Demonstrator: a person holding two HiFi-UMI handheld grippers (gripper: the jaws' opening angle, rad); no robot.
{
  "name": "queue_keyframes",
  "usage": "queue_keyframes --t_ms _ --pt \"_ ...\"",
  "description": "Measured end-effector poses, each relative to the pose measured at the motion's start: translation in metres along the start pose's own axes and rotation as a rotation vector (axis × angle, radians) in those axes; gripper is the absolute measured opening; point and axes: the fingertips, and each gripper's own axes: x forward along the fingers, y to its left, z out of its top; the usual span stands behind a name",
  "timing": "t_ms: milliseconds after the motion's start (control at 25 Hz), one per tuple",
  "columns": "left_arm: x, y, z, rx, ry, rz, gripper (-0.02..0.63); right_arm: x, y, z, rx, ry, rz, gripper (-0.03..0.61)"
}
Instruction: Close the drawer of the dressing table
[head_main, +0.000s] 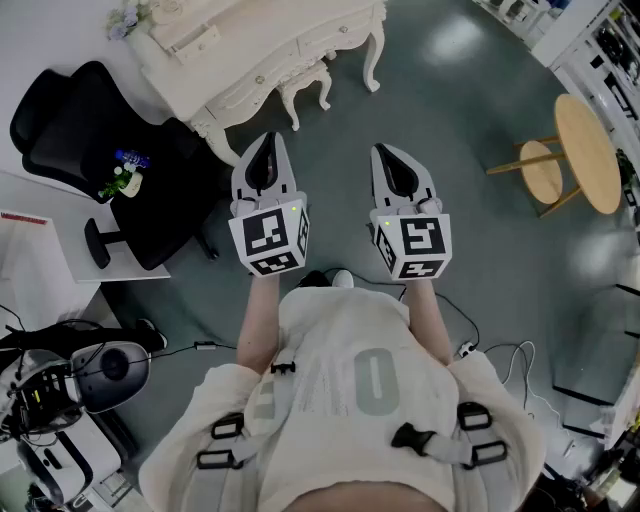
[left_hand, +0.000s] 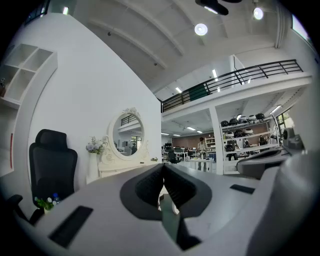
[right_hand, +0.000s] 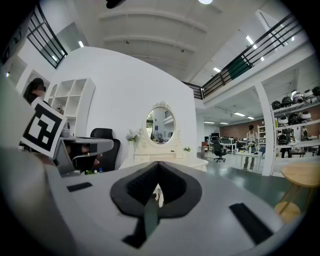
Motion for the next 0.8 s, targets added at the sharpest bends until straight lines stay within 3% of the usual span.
queue_keyframes --t_ms 280,560,800 --pt "-0.003 -0.005 -0.002 -0.003 0.005 -0.016 0.02 -0.001 0.003 -0.004 0.012 0.007 0.015 0.008" --pt "-0.006 0.01 -0.002 -0.019 0.02 0.002 0.02 0.0 0.003 -0.004 0.123 -0.022 0.018 0.008" --pt "0.003 0.016 -0.005 -0.042 0.024 0.017 0.02 0.004 -0.003 -0.011 0.098 0.004 0.0 0.008"
